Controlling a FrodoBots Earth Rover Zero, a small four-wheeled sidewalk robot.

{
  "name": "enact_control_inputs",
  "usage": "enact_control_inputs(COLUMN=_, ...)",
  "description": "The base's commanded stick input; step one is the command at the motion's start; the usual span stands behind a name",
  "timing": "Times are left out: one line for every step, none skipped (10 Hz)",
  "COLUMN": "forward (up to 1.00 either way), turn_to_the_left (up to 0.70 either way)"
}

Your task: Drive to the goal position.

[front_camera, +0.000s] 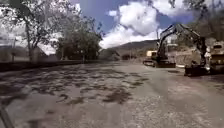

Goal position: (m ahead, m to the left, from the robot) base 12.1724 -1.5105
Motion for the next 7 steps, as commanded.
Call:
enact_control_inputs(forward=0.7, turn_to_the_left=0.0)
enact_control_inputs(forward=0.7, turn_to_the_left=0.0)
enact_control_inputs(forward=0.7, turn_to_the_left=0.0)
enact_control_inputs(forward=0.7, turn_to_the_left=0.0)
enact_control_inputs(forward=0.7, turn_to_the_left=0.0)
enact_control_inputs(forward=0.7, turn_to_the_left=0.0)
enact_control_inputs(forward=0.7, turn_to_the_left=0.0)
